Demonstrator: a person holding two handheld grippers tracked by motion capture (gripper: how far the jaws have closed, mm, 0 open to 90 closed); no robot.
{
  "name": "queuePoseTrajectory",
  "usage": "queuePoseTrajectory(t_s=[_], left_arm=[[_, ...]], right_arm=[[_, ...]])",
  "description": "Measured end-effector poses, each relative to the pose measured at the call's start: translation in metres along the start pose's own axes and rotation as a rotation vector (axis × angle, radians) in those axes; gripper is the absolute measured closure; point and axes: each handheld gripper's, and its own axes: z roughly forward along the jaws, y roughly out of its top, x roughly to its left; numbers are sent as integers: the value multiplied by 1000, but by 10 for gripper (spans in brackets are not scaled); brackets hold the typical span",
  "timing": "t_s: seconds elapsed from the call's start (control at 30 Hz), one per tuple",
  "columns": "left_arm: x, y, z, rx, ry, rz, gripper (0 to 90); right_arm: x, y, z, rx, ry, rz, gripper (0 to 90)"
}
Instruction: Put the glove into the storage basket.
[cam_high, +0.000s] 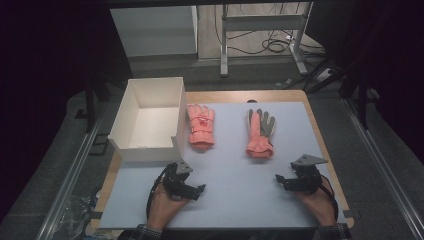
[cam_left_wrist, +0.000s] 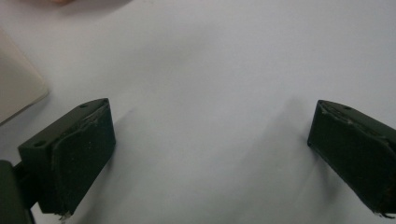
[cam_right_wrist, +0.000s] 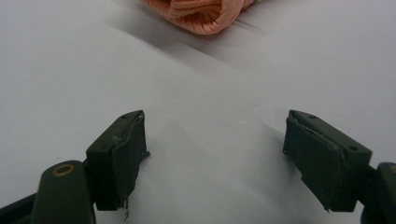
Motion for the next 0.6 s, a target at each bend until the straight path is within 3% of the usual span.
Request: queuePoseTrajectory(t_s=[0.3,0.6], left_arm=[[0,0,0,-3,3,-1,9],[0,0,0,-3,3,-1,9]], right_arm=[[-8,4,-3,-11,31,65,270],[-8,25,-3,-32,49,41,330]])
